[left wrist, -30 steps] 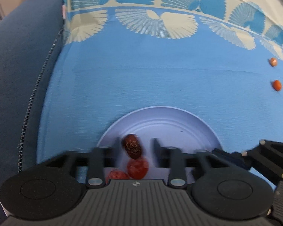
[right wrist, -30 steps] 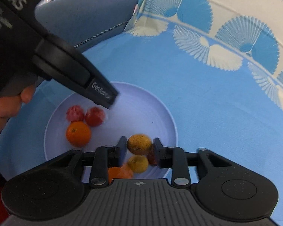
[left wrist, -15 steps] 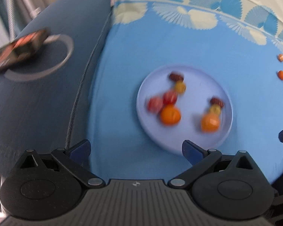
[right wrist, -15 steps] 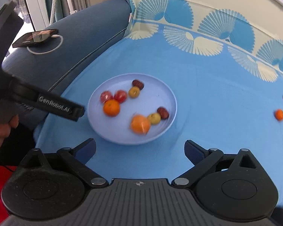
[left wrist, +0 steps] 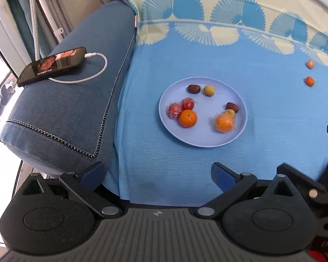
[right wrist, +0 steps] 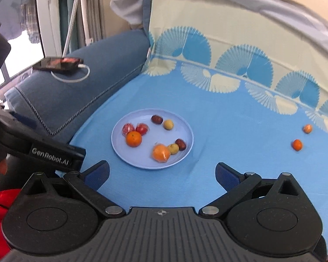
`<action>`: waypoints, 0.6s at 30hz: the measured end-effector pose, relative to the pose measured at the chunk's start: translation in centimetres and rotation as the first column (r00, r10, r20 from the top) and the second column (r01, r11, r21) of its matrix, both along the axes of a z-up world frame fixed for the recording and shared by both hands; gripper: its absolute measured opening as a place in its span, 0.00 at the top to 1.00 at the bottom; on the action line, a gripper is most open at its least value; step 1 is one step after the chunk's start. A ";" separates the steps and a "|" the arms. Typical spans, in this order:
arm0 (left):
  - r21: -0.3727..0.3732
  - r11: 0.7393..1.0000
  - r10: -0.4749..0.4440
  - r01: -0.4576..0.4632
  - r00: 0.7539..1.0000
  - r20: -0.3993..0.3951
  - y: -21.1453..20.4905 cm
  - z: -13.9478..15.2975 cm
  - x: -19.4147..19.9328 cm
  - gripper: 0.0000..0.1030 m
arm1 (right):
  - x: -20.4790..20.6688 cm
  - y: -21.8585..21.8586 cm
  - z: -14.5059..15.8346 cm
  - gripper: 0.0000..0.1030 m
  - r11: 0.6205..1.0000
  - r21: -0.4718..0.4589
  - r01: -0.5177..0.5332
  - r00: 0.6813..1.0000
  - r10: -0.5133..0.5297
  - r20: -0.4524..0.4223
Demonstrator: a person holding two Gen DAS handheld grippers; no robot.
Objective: Organize fruits
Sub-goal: 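Lift both tools away and move toward the loose orange fruits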
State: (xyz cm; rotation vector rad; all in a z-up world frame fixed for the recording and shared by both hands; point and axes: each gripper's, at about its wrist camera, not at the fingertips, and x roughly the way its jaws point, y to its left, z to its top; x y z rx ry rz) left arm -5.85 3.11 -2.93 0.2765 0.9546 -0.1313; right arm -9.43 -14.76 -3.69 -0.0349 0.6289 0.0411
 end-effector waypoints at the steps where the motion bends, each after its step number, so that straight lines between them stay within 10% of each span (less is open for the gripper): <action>1: 0.000 1.000 -0.005 0.005 1.000 0.007 -0.2 0.3 -0.2 0.00 | -0.4 -0.1 0.2 0.01 1.000 0.003 0.007 1.000 -0.007 0.012; 18: 0.005 0.999 -0.032 0.032 0.996 0.082 -0.4 2.4 -3.2 0.00 | -3.2 0.3 1.5 0.01 1.000 -0.002 0.021 0.996 -0.021 0.086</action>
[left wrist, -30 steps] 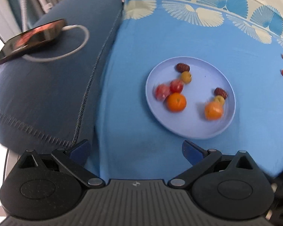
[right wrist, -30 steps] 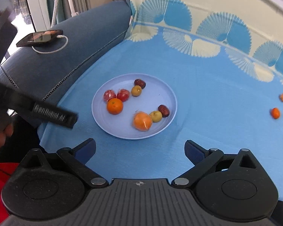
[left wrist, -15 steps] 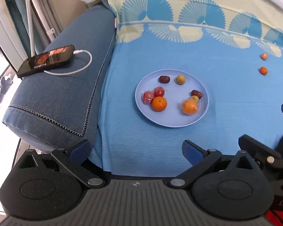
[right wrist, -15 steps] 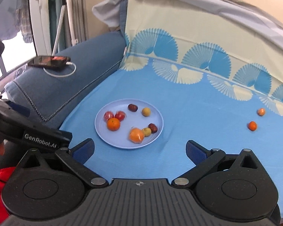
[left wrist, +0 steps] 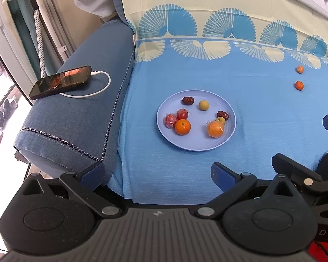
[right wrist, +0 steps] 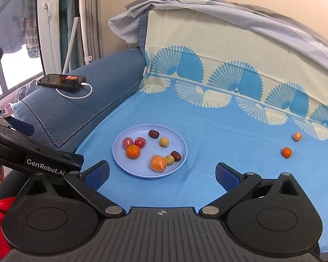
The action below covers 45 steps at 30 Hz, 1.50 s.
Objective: Organize fruits
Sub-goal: 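Lift both tools away and move toward the loose orange fruits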
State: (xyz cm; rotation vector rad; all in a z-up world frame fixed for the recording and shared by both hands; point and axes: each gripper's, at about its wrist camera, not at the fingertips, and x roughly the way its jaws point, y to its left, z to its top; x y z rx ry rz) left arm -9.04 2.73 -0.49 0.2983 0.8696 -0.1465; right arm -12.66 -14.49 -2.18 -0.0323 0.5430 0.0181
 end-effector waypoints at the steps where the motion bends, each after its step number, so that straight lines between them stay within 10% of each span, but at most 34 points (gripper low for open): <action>1: -0.001 1.000 0.001 -0.001 1.000 0.000 0.1 0.0 0.0 0.00 | -0.1 0.0 0.0 0.01 1.000 0.000 -0.001 1.000 0.001 0.001; 34: 0.143 0.987 -0.067 0.077 0.995 -0.074 -4.9 -3.1 3.7 0.00 | 2.0 -7.1 -3.5 0.01 0.977 0.155 0.148 0.989 -0.143 -0.048; 45: 0.017 0.929 -0.366 0.369 0.925 -0.099 -22.0 -4.2 9.0 0.00 | 2.0 -27.3 -3.5 0.01 0.839 0.078 0.538 0.835 -0.544 0.085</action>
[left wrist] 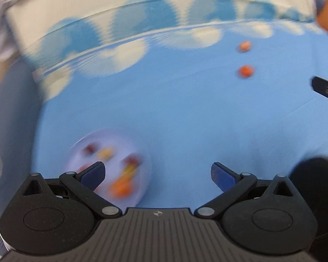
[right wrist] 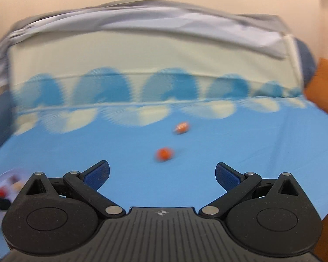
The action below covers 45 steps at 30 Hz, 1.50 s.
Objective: Organize fruits
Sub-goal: 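Lift both tools away and move toward the loose orange fruits, then grasp a mandarin with the left gripper while the right grasps a wrapped orange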
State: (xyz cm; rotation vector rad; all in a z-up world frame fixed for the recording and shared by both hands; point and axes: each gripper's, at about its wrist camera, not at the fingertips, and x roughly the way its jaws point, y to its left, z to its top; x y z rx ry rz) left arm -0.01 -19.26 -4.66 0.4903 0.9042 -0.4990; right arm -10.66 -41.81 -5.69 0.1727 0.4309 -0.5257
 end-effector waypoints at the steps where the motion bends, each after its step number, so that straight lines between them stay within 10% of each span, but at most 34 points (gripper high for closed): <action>1: -0.011 0.999 -0.039 0.039 0.999 0.002 -2.2 -0.5 0.4 0.00 | 0.4 -2.0 -0.1 0.01 1.000 -0.006 0.017 1.000 -0.017 0.007; 11: -0.052 0.960 -0.280 0.276 0.957 -0.079 -22.2 -9.4 7.9 0.00 | 11.5 -20.2 -7.1 0.01 0.996 0.021 -0.088 0.996 0.088 -0.008; 21: -0.047 0.943 -0.332 0.329 0.932 -0.148 -29.6 -16.7 15.6 0.00 | 25.1 -25.3 -14.5 0.01 0.970 0.107 -0.218 0.972 0.226 -0.066; 28: -0.089 0.939 -0.341 0.332 0.930 -0.135 -29.1 -16.5 16.2 0.02 | 26.4 -24.7 -16.0 0.02 0.973 0.010 -0.229 0.971 0.229 -0.065; 29: -0.098 0.941 -0.335 0.324 0.935 -0.120 -29.0 -16.3 16.1 0.18 | 26.4 -24.6 -16.0 0.08 0.975 0.002 -0.222 0.973 0.222 -0.065; 31: -0.121 0.934 -0.348 0.336 0.932 -0.099 -29.0 -15.3 15.6 0.66 | 26.1 -24.3 -15.6 0.61 0.968 -0.021 -0.248 0.968 0.247 -0.051; 45: -0.169 0.938 -0.302 0.304 0.953 0.034 -19.8 -5.2 10.6 0.64 | 14.1 -18.8 -8.1 0.62 0.999 0.006 -0.047 0.998 0.047 0.052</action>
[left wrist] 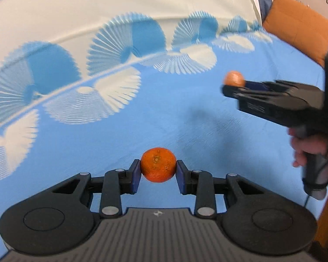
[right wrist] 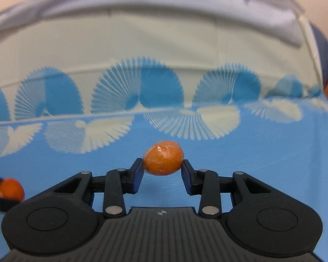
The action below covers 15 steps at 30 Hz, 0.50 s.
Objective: Organize fruits
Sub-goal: 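Carry the mandarin and wrapped orange over the plate with both grippers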
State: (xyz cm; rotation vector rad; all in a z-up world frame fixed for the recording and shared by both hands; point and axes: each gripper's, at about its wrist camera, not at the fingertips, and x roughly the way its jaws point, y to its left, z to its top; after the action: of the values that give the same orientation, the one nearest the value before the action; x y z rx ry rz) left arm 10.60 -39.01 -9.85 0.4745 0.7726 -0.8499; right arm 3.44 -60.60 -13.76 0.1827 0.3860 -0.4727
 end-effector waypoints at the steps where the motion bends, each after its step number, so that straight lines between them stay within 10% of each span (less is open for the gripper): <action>1: -0.002 1.000 0.014 -0.014 1.000 0.012 1.3 1.2 -0.9 0.64 | -1.1 1.2 0.8 0.62 1.000 -0.008 -0.004 1.000 0.004 0.012; 15: 0.077 0.946 0.309 -0.316 0.947 0.090 21.8 11.0 -11.4 0.64 | -11.8 22.9 10.9 0.61 0.959 -0.014 -0.284 0.951 0.284 0.121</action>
State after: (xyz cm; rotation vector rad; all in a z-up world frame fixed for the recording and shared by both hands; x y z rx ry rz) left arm -0.80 -17.22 1.12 0.4470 0.7925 -0.4997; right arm -8.36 -37.67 -2.82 0.1557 0.2876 -0.1753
